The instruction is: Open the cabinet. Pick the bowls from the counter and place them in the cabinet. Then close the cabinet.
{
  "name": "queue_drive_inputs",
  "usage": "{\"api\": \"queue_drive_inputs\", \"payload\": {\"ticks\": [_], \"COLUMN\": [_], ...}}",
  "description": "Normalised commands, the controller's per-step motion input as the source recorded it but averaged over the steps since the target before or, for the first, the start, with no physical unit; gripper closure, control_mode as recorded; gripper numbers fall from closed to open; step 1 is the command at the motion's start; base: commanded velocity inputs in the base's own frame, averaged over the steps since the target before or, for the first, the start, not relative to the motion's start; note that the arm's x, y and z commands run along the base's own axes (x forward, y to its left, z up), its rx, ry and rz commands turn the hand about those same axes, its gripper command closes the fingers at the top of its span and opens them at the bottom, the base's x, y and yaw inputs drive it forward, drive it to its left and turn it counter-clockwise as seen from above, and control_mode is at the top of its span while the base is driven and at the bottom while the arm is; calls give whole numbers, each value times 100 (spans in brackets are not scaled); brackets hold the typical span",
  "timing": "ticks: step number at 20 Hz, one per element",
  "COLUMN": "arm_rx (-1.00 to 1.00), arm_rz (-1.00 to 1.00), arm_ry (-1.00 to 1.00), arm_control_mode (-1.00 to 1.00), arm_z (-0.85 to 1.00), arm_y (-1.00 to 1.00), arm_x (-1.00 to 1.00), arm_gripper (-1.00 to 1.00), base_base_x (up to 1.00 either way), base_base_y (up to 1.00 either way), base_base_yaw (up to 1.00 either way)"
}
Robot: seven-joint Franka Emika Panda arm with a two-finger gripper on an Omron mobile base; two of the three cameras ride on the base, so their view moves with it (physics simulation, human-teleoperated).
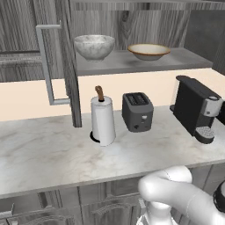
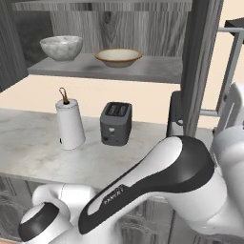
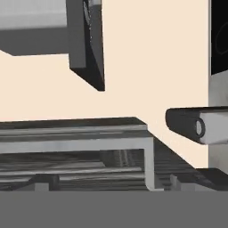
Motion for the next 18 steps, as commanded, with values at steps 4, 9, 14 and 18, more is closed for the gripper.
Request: {"api": "queue_drive_inputs", "payload": {"ticks": [4,9,14,18], "arm_rx": [0,0,1,1], "arm_rz": [3,4,1,0], "arm_ry": [0,0,0,-2], "arm_control_mode": [-100,-100,-100,-100], "arm_z": [-22,-23,-1,0], "arm_y": [-15,-25,-54,-60], "arm_x": [41,49,27,6], "arm_gripper": [-100,-100,-100,-100], "base_base_x": [0,0,0,0], "base_base_y": [0,0,0,0], "base_base_yaw": [0,0,0,0]}}
